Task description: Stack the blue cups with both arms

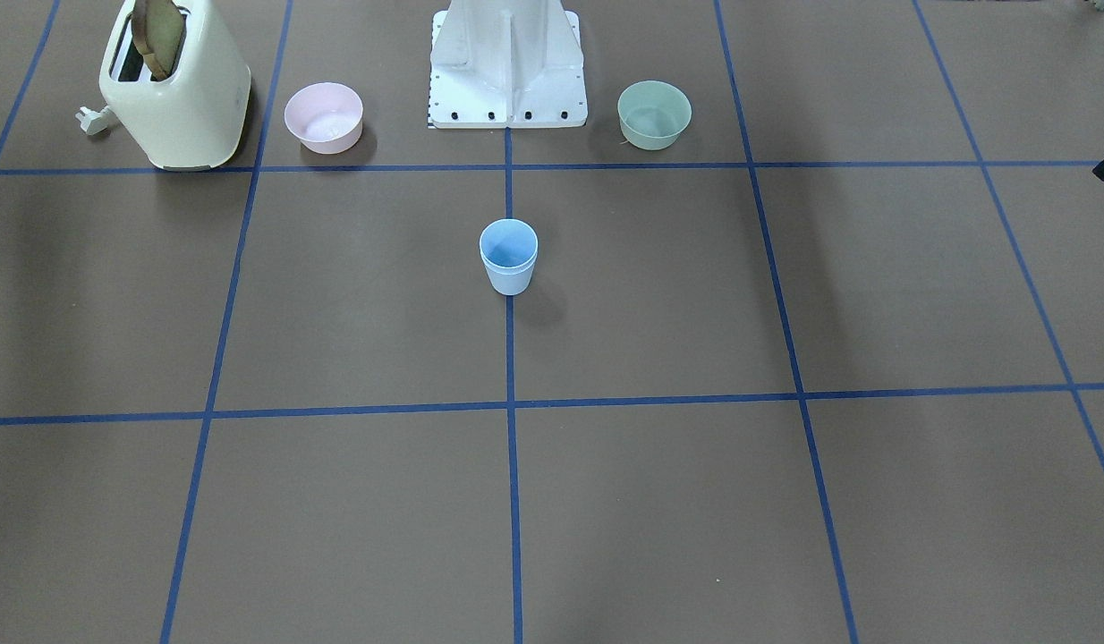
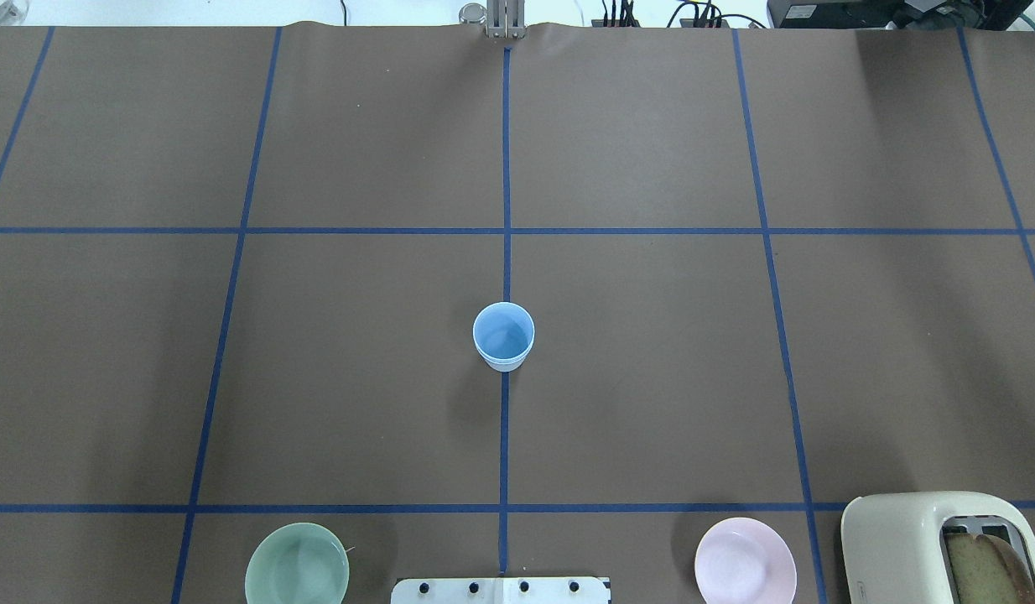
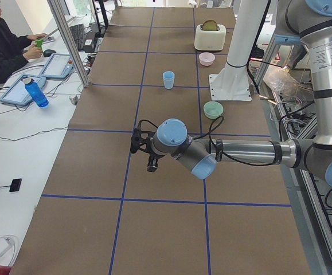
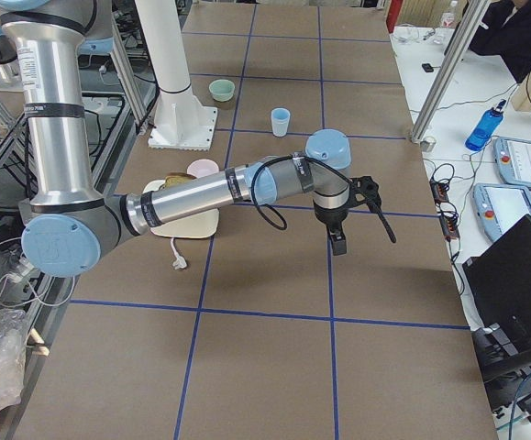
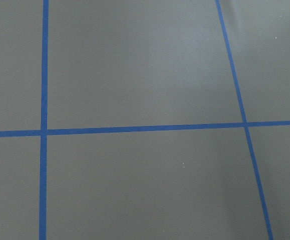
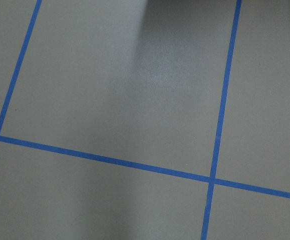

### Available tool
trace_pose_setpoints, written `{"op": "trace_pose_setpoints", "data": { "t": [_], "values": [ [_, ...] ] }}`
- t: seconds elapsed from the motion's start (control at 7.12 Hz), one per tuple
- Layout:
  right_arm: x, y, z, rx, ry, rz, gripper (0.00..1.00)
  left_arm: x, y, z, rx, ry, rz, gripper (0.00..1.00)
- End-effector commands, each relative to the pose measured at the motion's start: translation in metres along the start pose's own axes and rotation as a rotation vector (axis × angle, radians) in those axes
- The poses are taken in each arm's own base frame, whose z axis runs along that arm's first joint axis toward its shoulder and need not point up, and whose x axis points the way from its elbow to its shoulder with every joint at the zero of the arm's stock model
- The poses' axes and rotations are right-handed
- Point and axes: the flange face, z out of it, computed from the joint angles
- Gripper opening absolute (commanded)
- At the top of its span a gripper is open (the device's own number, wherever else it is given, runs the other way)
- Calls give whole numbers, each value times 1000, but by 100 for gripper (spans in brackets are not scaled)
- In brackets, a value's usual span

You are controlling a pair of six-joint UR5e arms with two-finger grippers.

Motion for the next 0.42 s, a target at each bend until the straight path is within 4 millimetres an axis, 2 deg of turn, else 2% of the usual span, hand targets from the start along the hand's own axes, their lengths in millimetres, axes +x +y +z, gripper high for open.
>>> {"op": "trace_pose_setpoints", "data": {
  "t": [0.0,0.28],
  "values": [
    [1,0,1,-2,1,-3,100,0,-2,-2,3,4,-3,98],
    [3,3,3,-7,1,1,100,1,-7,-1,7,1,2,98]
  ]
}}
